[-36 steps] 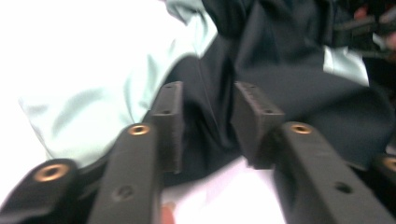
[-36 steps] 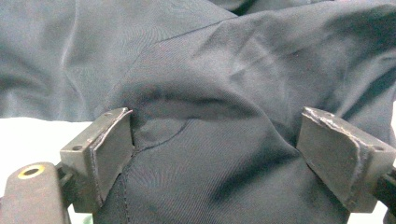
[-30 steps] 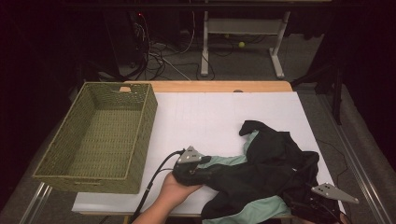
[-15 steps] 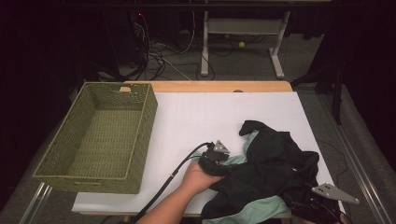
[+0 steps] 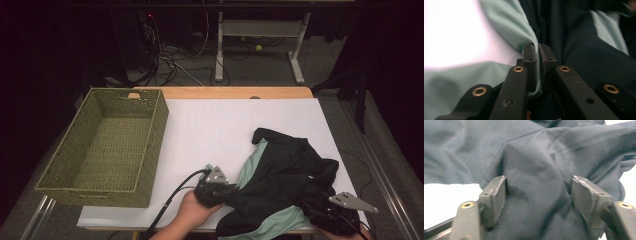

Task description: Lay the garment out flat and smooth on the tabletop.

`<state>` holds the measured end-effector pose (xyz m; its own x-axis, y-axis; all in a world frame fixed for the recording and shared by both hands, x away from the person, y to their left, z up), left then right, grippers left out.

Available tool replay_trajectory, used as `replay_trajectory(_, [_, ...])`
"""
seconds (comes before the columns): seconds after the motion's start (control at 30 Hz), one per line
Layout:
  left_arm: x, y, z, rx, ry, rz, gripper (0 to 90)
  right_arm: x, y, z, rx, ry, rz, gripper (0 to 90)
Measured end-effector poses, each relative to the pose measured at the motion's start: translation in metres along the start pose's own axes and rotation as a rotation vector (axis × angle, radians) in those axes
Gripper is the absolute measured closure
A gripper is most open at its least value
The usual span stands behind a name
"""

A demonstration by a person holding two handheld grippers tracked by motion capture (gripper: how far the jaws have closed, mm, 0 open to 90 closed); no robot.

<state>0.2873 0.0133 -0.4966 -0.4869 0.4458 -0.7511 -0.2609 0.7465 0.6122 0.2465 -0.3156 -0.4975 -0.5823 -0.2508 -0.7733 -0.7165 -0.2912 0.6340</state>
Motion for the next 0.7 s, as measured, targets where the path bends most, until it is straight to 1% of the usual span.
replay_trajectory(0.1, [0.017, 0.015, -0.005, 0.017, 0.032, -0.011, 81.1, -0.011, -0.010, 0.002, -0.006, 0.021, -0.002, 40.8])
replay_trajectory(0.13, [0.022, 0.019, -0.007, 0.022, 0.036, -0.012, 81.1, -0.015, -0.014, 0.003, -0.010, 0.036, -0.004, 43.1])
replay_trajectory(0.2, [0.030, 0.024, -0.012, 0.035, 0.045, -0.014, 81.0, -0.027, -0.024, 0.006, -0.018, 0.048, -0.005, 48.8])
replay_trajectory(0.27, [0.036, 0.027, -0.017, 0.049, 0.046, -0.014, 81.0, -0.040, -0.036, 0.009, -0.027, 0.069, -0.006, 56.0])
replay_trajectory(0.33, [0.040, 0.027, -0.022, 0.063, 0.044, -0.018, 80.9, -0.053, -0.047, 0.011, -0.035, 0.076, -0.021, 68.0])
replay_trajectory(0.37, [0.041, 0.027, -0.023, 0.065, 0.042, -0.021, 80.7, -0.059, -0.051, 0.011, -0.040, 0.072, -0.029, 74.4])
replay_trajectory(0.43, [0.040, 0.028, -0.023, 0.064, 0.038, -0.028, 80.2, -0.068, -0.055, 0.010, -0.039, 0.079, -0.039, 84.7])
replay_trajectory(0.5, [0.037, 0.030, -0.020, 0.065, 0.041, -0.044, 78.1, -0.070, -0.053, 0.008, -0.039, 0.074, -0.050, 86.5])
replay_trajectory(0.57, [0.032, 0.033, -0.016, 0.061, 0.042, -0.065, 72.0, -0.067, -0.047, 0.002, -0.036, 0.056, -0.065, 86.9])
replay_trajectory(0.63, [0.025, 0.036, -0.010, 0.047, 0.040, -0.087, 67.0, -0.060, -0.039, -0.008, -0.028, 0.028, -0.078, 86.9])
replay_trajectory(0.7, [0.016, 0.039, -0.003, 0.026, 0.049, -0.114, 60.5, -0.053, -0.031, -0.021, -0.008, -0.007, -0.099, 87.1])
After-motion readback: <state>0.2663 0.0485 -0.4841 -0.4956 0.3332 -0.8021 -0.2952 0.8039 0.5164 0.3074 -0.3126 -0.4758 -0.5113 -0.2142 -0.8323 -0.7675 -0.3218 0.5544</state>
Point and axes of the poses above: each handheld gripper's, and its own axes: y roughly backward along the jaws, x roughly out of its underside, z roughly to its left, the point moved 4 cm from there along -y, roughly forward along the jaws, and after that the axes turned 1 degree about -z, right-handed, at the moved point
